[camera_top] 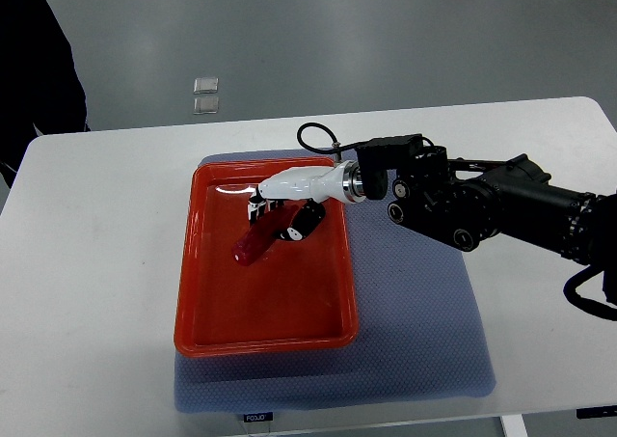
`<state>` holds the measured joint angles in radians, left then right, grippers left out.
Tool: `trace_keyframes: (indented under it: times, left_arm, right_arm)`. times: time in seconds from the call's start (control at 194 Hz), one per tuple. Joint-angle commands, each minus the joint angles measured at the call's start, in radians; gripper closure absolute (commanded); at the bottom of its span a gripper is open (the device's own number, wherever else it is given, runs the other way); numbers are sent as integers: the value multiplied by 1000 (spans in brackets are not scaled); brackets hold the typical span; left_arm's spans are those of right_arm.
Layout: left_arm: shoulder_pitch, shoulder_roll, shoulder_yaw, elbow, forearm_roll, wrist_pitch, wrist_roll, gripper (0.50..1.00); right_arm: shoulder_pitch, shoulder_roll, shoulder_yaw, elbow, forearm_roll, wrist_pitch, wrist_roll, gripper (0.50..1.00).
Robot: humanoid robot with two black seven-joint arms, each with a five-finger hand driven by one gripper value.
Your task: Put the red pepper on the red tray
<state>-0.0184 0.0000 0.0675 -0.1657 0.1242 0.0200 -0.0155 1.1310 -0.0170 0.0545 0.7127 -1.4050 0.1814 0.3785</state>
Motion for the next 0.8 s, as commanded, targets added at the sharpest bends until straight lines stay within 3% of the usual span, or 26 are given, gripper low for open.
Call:
trace_keyframes:
  times: [0.0, 0.248, 0.387, 0.604, 0.795]
  left_arm:
    - [0, 0, 0, 0, 0, 0, 0, 500]
    - [0, 0, 0, 0, 0, 0, 0, 500]
    - [0, 0, 0, 0, 0, 0, 0, 500]
    - [0, 0, 0, 0, 0, 0, 0, 500]
    - [0, 0, 0, 0, 0, 0, 0, 500]
  right_arm:
    - [-13, 0, 8, -3, 12, -3, -1, 634]
    - [-16, -38, 64, -1, 123, 16, -1, 597]
    - [-19, -78, 150, -3, 359, 105, -20, 595]
    - [-135, -175, 237, -3, 836, 148, -148, 593]
    - [-254, -236, 374, -15, 1163, 213, -158, 591]
